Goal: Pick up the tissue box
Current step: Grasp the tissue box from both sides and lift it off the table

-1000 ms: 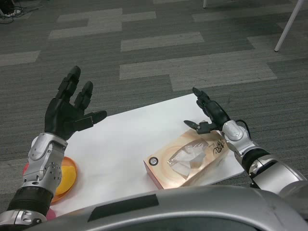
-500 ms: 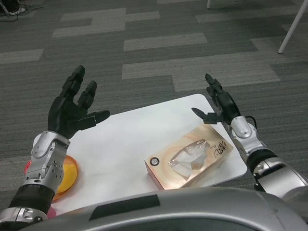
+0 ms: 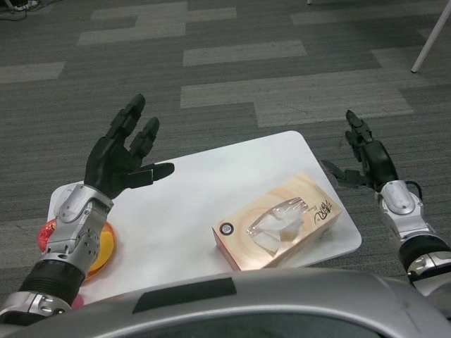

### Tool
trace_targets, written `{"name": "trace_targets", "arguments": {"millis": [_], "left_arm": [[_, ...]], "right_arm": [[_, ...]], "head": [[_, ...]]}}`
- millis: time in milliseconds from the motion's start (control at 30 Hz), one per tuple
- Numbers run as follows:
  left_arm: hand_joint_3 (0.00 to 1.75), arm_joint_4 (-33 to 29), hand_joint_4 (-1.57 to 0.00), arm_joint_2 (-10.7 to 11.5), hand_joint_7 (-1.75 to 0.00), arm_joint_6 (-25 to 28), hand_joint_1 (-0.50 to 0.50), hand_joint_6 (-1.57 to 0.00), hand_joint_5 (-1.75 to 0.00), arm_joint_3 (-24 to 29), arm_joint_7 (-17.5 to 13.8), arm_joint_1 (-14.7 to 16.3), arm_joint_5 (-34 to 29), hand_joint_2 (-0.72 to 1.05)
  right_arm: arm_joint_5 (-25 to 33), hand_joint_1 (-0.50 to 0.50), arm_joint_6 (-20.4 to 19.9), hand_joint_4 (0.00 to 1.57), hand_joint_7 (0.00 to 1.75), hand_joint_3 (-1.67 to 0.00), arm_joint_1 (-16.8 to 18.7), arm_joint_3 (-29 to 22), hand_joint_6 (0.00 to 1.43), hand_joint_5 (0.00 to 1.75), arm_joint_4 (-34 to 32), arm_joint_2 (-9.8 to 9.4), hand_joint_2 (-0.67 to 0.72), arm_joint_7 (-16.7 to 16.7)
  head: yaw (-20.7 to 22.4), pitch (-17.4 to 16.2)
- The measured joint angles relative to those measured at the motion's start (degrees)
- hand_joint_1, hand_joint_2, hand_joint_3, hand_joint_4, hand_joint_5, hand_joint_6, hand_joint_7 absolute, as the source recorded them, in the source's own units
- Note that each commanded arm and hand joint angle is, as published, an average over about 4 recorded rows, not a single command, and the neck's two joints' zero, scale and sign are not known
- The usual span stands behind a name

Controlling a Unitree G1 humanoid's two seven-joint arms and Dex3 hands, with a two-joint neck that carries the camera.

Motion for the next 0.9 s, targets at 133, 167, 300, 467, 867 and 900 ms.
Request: {"name": "trace_targets", "arguments": {"millis": [133, 167, 300, 467, 867, 900], "left_arm": [[0.17, 0.1, -0.04, 1.9, 0.00, 2.1, 0.50, 0.00, 0.00, -5.2, -0.4, -0.1, -1.6, 1.05], [0.17, 0.2, -0.04, 2.5, 0.00, 2.9, 0.50, 0.00, 0.00, -6.9, -0.6, -0.2, -2.2, 1.05], [0.17, 0.3, -0.04, 4.4, 0.00, 5.0, 0.50, 0.00, 0.00, -11.4, -1.5, -0.8, -4.0, 1.05], [0.17, 0.3, -0.04, 5.2, 0.00, 5.9, 0.50, 0.00, 0.00, -13.6, -1.7, -1.4, -5.1, 1.05], [0.17, 2.3, -0.04, 6.4, 0.00, 6.1, 0.50, 0.00, 0.00, -15.4, -1.8, -3.0, -6.3, 1.05], [0.17, 2.4, -0.04, 6.8, 0.00, 6.2, 0.50, 0.00, 0.00, -15.7, -1.8, -3.0, -6.5, 1.05]], "right_arm": [[0.3, -0.29, 0.0, 0.00, 0.00, -0.71, 1.8, -0.2, 0.00, 0.10, -0.1, -1.09, -0.54, 1.5], [0.3, -0.29, 0.0, 0.00, 0.00, -0.71, 2.5, -0.2, 0.00, 0.10, -0.2, -1.51, -0.54, 2.0], [0.4, -0.29, 0.0, 0.00, 0.00, -0.71, 5.1, 0.0, 0.00, 0.10, -0.7, -3.43, -0.54, 3.1], [0.6, -0.28, 0.1, 0.00, 0.00, -0.65, 8.2, 0.8, 0.00, 0.10, -3.2, -6.52, -0.49, 3.4], [1.1, -0.27, 0.2, 0.00, 0.00, -0.32, 13.6, 7.4, 0.00, 0.10, -6.3, -14.51, -0.29, 4.7], [1.1, -0.28, 0.2, 0.00, 0.00, -0.32, 13.7, 8.3, 0.00, 0.10, -6.3, -14.85, -0.29, 4.9]], "head": [[0.2, -0.3], [0.2, -0.3], [-0.3, -0.4], [-0.9, -0.2], [-1.6, -1.1], [-1.6, -1.1]]}}
